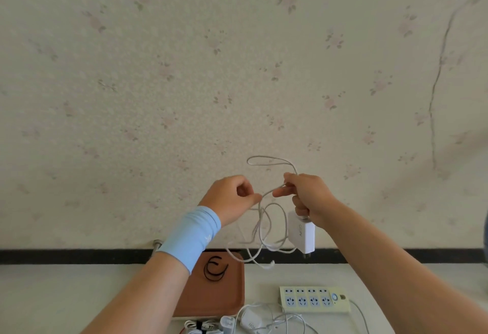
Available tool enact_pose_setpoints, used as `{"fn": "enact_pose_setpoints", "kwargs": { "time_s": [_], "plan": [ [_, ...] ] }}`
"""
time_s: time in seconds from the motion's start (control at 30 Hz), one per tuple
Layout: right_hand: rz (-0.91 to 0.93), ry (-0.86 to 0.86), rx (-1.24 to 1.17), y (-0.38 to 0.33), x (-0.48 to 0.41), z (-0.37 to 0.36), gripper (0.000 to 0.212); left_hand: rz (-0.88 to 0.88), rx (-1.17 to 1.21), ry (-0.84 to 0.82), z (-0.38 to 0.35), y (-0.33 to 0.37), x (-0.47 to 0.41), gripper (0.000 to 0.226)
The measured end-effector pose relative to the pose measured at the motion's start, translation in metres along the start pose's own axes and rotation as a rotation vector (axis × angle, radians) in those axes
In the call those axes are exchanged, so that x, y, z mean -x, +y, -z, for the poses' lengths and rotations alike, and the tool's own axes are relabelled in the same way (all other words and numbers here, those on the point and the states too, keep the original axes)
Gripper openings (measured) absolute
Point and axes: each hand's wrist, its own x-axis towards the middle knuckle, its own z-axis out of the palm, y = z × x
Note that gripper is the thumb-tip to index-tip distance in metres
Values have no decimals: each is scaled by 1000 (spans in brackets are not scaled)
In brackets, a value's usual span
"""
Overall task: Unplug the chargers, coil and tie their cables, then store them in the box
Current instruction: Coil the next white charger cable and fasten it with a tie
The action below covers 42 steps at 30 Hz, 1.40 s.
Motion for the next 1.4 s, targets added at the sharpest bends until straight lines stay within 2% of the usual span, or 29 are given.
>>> {"fn": "enact_pose_setpoints", "kwargs": {
  "time_s": [0.03,0.13,0.23,0.4,0.5,0.67,0.77,0.93,1.03,1.1,1.17,1.2,1.27,1.33,1.4],
  "plan": [
    [0,-40,-20,-1,1,0,28,-27,11,-18,-3,0,0,16],
    [29,-123,-89,-3,6,1,25,-40,20,-212,-13,-8,-1,30],
    [49,-133,-158,-5,7,6,23,3,84,-241,-12,-12,-5,37],
    [80,-81,-269,-3,3,11,24,147,-92,-463,-4,-13,-6,5],
    [72,-64,-158,-3,6,8,26,154,-66,-345,-1,-19,-10,8],
    [32,-157,399,-3,19,-1,56,162,410,-79,-5,-8,-6,14],
    [63,-229,483,3,18,-12,69,213,583,-41,-10,0,-3,18],
    [162,-231,450,2,10,-10,34,223,698,-20,-10,5,-3,18],
    [137,-183,510,6,1,0,26,221,687,148,-5,0,-10,21],
    [104,-113,658,12,-8,7,21,227,712,299,2,-7,-18,28],
    [71,-61,947,17,-17,13,21,257,824,402,13,-14,-24,30],
    [47,-50,1082,18,-18,14,23,281,883,408,18,-17,-25,30],
    [26,-32,1139,17,-16,18,36,326,953,313,24,-21,-24,27],
    [82,-39,998,12,-10,20,44,343,935,162,21,-19,-18,25],
    [183,-98,765,7,-2,17,42,340,887,45,15,-13,-12,22]
  ]
}}
